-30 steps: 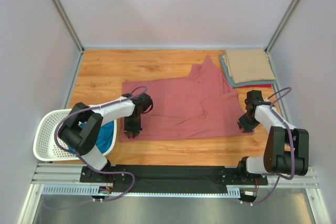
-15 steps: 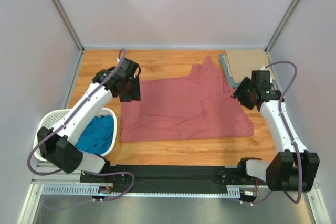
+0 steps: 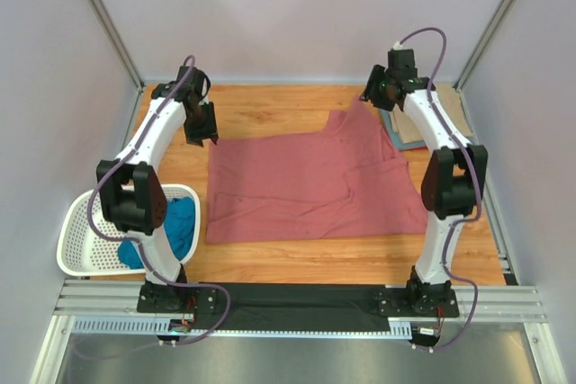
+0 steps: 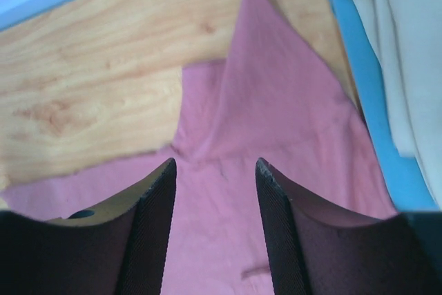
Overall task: Fold and stack the t-shirts
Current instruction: Fold the tshirt
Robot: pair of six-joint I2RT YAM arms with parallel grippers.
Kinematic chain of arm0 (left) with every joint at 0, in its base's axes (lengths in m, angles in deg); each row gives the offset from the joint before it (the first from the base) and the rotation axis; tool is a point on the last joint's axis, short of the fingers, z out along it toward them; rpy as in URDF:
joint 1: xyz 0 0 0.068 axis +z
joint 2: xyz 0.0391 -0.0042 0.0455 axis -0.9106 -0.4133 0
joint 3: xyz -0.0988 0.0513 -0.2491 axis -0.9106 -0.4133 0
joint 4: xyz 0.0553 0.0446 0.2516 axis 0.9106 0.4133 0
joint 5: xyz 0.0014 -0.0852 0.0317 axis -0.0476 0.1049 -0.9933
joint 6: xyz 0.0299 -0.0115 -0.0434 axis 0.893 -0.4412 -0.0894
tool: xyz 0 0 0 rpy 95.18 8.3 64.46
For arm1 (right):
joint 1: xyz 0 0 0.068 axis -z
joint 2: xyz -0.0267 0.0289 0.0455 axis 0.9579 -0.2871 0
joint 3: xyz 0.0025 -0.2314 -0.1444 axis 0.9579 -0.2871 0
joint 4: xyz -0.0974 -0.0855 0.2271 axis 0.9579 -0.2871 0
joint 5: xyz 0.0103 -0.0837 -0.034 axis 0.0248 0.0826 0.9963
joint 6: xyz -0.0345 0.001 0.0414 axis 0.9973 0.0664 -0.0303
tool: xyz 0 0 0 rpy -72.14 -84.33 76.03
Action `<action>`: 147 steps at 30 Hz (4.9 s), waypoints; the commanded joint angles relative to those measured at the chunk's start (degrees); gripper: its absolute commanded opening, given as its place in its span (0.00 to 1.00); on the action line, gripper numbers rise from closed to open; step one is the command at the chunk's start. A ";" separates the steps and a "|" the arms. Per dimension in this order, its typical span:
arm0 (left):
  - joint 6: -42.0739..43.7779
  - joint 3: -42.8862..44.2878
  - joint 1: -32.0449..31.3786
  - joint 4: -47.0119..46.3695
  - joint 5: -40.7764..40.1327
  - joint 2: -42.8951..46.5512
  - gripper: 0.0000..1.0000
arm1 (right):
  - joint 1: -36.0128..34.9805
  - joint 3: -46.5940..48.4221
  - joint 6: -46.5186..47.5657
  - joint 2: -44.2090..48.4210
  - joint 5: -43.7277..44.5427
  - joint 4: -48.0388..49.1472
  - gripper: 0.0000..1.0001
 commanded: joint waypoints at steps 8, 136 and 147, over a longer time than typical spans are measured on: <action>2.84 14.86 3.06 0.60 -3.14 -16.47 0.49 | -0.48 33.16 1.17 -28.49 9.59 -3.01 0.49; 19.45 25.43 5.88 -3.97 4.95 -34.76 0.40 | 5.84 4.08 7.50 -15.32 -19.85 34.61 0.00; 17.70 26.22 4.56 -2.21 0.91 -32.22 0.00 | 7.95 3.38 10.31 -13.40 -18.98 32.85 0.00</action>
